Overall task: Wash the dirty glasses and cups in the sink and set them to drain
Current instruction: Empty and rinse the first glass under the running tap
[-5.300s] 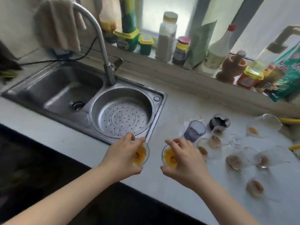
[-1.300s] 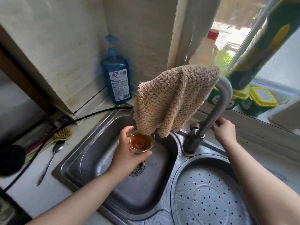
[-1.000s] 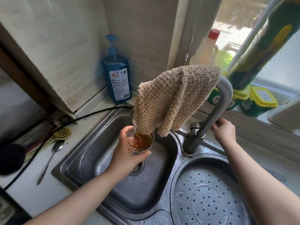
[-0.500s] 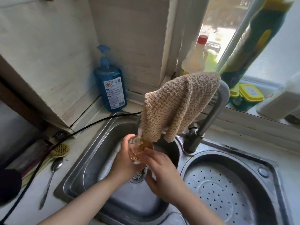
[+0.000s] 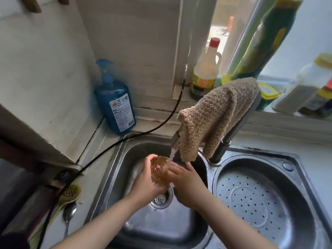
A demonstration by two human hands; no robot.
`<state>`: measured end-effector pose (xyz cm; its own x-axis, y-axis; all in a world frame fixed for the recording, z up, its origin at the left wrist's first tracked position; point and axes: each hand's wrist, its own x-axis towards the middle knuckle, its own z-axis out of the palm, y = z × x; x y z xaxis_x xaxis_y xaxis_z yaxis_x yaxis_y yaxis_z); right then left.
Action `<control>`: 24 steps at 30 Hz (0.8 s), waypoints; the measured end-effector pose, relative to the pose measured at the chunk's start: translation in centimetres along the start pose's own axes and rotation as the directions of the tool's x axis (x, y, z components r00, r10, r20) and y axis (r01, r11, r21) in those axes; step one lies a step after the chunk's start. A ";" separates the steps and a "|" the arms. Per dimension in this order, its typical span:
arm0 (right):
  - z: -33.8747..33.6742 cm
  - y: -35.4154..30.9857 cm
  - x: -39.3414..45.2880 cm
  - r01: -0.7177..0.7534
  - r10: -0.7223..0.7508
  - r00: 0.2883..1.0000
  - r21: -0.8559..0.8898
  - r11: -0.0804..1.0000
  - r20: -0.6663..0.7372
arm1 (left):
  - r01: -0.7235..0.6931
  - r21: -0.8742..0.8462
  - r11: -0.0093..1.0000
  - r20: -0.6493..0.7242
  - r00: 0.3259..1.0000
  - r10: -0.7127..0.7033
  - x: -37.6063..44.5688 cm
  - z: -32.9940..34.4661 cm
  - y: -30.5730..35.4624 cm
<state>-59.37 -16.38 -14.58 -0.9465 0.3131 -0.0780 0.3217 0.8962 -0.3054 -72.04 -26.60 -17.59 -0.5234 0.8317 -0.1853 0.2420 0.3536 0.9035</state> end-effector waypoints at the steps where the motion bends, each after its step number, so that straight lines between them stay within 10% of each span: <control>1: 0.3 -0.6 0.4 0.019 -0.019 1.000 0.035 0.999 -0.006 | 0.007 -0.006 1.000 0.012 1.000 -0.007 0.1 0.0 -0.1; 14: 1.9 -1.8 0.4 -0.065 0.074 0.997 0.278 0.958 -0.022 | 0.010 -0.041 0.999 0.146 0.989 -0.004 1.4 -0.5 -0.6; 19: 0.8 0.7 0.0 -0.103 0.120 0.983 0.124 0.987 -0.140 | 0.058 -0.005 0.998 0.255 0.965 -0.055 2.2 -1.6 -0.3; 24: 0.1 0.2 0.1 -0.207 0.238 0.971 0.561 0.802 0.018 | 0.276 -0.043 0.960 0.510 0.832 -0.217 3.2 -3.2 0.4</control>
<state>-59.44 -16.17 -14.74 -0.8430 0.5118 -0.1655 0.4394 0.4778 -0.7607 -76.27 -25.22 -16.61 -0.0713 0.8340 -0.5471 0.0526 0.5508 0.8329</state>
